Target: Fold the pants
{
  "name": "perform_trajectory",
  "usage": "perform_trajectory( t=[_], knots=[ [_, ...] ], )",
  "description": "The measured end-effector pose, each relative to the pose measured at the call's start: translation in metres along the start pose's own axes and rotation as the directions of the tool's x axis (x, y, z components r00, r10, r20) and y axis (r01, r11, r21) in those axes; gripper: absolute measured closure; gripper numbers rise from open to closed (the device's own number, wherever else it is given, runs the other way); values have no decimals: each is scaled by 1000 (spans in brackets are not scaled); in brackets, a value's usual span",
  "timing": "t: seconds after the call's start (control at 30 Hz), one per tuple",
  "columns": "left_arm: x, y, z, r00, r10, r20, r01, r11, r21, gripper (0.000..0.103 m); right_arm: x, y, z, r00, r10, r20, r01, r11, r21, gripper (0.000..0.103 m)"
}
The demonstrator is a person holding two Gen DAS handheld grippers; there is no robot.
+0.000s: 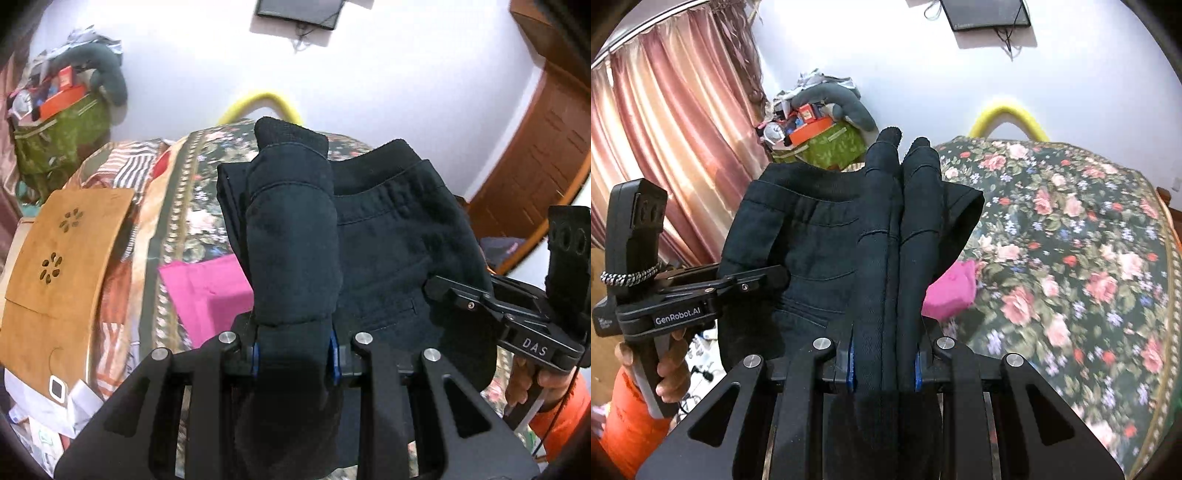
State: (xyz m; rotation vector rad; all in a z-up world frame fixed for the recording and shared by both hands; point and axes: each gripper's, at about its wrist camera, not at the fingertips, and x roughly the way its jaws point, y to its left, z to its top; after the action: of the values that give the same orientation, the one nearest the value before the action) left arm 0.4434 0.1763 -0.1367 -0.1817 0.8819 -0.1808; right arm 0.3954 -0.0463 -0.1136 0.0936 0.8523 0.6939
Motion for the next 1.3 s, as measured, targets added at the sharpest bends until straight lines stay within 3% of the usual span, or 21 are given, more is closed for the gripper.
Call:
perform_trajectory(
  t=[0.3,0.53,0.67,0.83,1.0,1.13,1.2,1.3],
  knots=[
    [99,63,-3,997,31,-69,-37,995,-97,77,98,-20,6,993,-50,-109,50,999,-2,84],
    [171,77,-20,989,59,-139,-76,990,-119,76,153,-48,-8,966,-127,-225,129,992,-6,82],
    [202,79,-31,970,104,-218,-123,989,-75,61,159,-59,-21,953,-157,-261,158,987,-14,78],
    [186,77,-37,967,151,-205,-168,983,-71,46,131,-46,-28,949,-196,-248,181,980,-83,73],
    [147,72,-41,954,229,-192,-241,969,-45,46,97,-36,-32,950,-230,-211,208,971,-120,73],
    [89,51,-38,963,244,-115,-248,969,-17,46,43,-19,-31,974,-202,-107,190,976,-111,73],
    [47,34,-37,970,238,-38,-239,971,-7,46,3,-3,-28,982,-187,-26,183,976,-122,73],
    [-14,6,-39,966,244,84,-247,969,21,46,-46,20,-26,984,-162,80,171,977,-128,73]
  ],
)
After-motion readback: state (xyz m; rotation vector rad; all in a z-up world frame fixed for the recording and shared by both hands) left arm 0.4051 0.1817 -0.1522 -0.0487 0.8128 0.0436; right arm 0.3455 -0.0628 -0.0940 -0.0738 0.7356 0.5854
